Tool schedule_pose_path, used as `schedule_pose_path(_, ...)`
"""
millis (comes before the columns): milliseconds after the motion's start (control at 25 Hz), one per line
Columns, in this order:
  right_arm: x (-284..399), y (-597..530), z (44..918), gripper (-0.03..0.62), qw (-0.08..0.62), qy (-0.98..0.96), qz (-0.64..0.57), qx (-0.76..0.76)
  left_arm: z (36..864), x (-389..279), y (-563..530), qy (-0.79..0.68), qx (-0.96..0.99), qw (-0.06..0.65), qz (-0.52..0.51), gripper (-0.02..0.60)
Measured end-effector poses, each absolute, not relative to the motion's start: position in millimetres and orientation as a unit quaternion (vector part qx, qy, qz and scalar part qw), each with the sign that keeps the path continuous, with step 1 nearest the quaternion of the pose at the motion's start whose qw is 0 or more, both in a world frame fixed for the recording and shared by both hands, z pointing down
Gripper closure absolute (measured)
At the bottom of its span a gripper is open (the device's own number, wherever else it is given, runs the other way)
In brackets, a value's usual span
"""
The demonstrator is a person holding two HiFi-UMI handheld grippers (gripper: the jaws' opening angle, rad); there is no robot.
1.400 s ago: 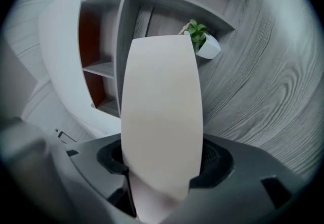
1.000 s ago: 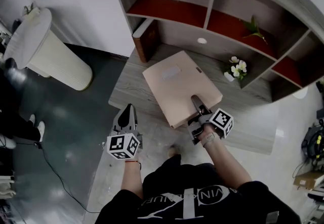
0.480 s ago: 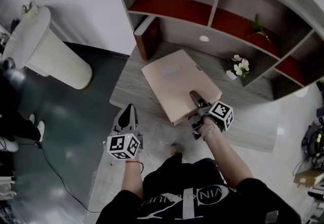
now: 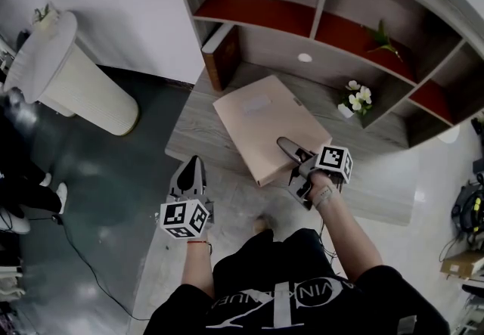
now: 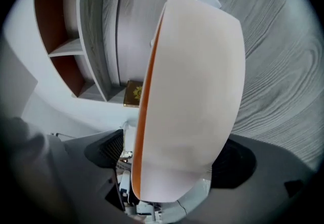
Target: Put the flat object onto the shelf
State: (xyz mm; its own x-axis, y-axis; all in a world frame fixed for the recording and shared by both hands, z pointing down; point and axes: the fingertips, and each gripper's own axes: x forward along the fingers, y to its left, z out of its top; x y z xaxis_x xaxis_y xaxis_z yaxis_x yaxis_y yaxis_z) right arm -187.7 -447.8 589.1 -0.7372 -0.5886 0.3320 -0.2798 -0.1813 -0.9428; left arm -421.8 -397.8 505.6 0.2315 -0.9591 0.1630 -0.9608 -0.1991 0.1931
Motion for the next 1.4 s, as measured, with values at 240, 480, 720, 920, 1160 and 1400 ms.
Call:
schedule_pose_path(240,-200.9,-415.6,582.7,0.052,0.015,0.717,-0.650,-0.254,505.8,-420.7,-394.9,-0.617,0.776,0.132,-0.006,0.577)
schedule_pose_path(480,-205.8,-373.0,598.1,0.022,-0.134,0.785,-0.576,-0.183,508.0,-418.5,-389.2,-0.617,0.775,0.139,-0.012,0.577)
schedule_pose_path(720,-199.8,-352.7,627.9,0.022,-0.206,0.785,-0.554,-0.185,503.3,-420.7,-386.2,-0.620,0.773,0.137,-0.016,0.577)
schedule_pose_path(920,-196.8,-355.9,624.7,0.043,-0.186,0.788,-0.555,-0.190,503.0,-412.2,-386.7,-0.616,0.776,0.137,-0.017,0.577)
schedule_pose_path(1160,-184.8,-357.1,611.6,0.136,-0.155,0.792,-0.555,-0.200,502.5,-404.8,-386.0,-0.611,0.779,0.140,-0.015,0.577)
schedule_pose_path(1400,-167.5,-355.7,595.7,0.358,-0.123,0.809,-0.539,-0.200,501.7,-398.4,-381.7,-0.618,0.774,0.139,-0.022,0.577)
